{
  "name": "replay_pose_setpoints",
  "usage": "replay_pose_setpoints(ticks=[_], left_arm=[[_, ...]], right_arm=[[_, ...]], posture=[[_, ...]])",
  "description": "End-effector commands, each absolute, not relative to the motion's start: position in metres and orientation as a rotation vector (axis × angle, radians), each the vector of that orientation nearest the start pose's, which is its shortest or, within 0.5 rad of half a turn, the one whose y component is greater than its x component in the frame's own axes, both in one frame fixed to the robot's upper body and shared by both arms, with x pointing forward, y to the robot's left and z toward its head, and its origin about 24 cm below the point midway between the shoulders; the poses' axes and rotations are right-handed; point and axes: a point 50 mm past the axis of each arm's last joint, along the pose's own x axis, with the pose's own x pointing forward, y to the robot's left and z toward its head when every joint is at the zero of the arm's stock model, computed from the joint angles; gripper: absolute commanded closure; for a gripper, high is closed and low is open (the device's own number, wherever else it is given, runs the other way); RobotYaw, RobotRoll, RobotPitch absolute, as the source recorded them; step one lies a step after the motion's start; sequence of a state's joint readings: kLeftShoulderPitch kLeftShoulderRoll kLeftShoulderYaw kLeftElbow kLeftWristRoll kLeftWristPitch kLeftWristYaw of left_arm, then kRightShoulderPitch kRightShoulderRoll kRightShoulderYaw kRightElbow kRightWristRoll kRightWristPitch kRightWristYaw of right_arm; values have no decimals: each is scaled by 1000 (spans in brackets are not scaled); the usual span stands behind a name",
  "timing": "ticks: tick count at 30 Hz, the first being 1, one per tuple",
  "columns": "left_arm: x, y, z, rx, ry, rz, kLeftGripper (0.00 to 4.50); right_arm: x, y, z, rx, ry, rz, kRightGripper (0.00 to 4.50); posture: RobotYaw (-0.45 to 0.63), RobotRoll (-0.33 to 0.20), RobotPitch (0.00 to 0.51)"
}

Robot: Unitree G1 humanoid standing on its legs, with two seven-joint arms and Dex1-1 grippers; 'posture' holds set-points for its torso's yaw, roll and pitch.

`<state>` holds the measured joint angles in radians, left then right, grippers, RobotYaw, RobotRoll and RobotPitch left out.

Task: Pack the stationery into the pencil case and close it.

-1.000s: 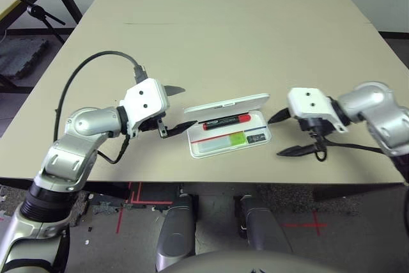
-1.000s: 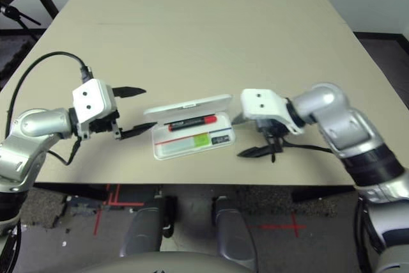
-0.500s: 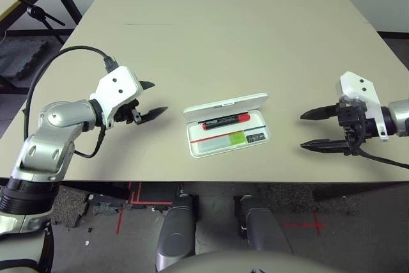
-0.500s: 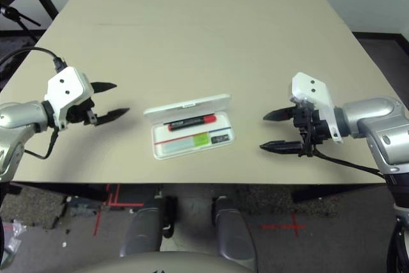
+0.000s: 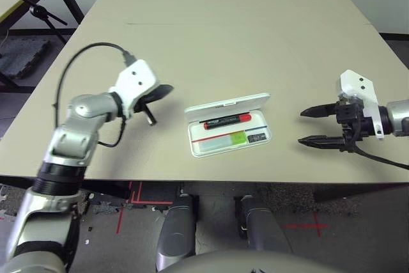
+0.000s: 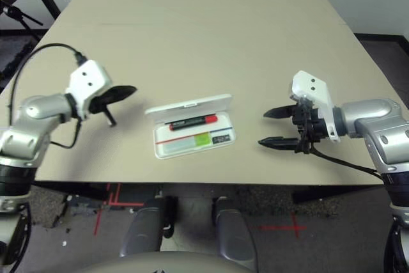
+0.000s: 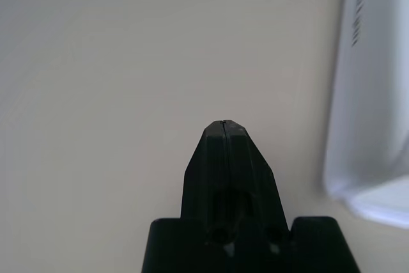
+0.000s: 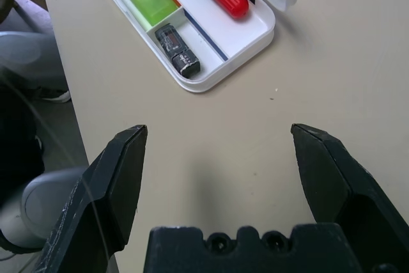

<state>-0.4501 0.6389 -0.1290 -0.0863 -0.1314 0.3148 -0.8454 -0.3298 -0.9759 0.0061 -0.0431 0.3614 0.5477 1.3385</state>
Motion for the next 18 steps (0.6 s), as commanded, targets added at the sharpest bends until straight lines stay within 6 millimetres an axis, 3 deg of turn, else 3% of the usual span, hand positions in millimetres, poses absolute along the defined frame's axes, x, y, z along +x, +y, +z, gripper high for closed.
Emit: replay_pose_setpoints(ticks=[1,5,18], left_arm=[[297,164,158,605,39,-955,4485],[290,153,158,598,23,-1041,4485],[259,121,124,642,144,-1362,4485]], right_arm=[[258,-258,156,-386,540,1146,0],[257,-260,154,-386,550,1135,0],[261,-256,147,-395,552,1133,0]], posture=[[76,0,130],[71,0,130],[67,0,127]])
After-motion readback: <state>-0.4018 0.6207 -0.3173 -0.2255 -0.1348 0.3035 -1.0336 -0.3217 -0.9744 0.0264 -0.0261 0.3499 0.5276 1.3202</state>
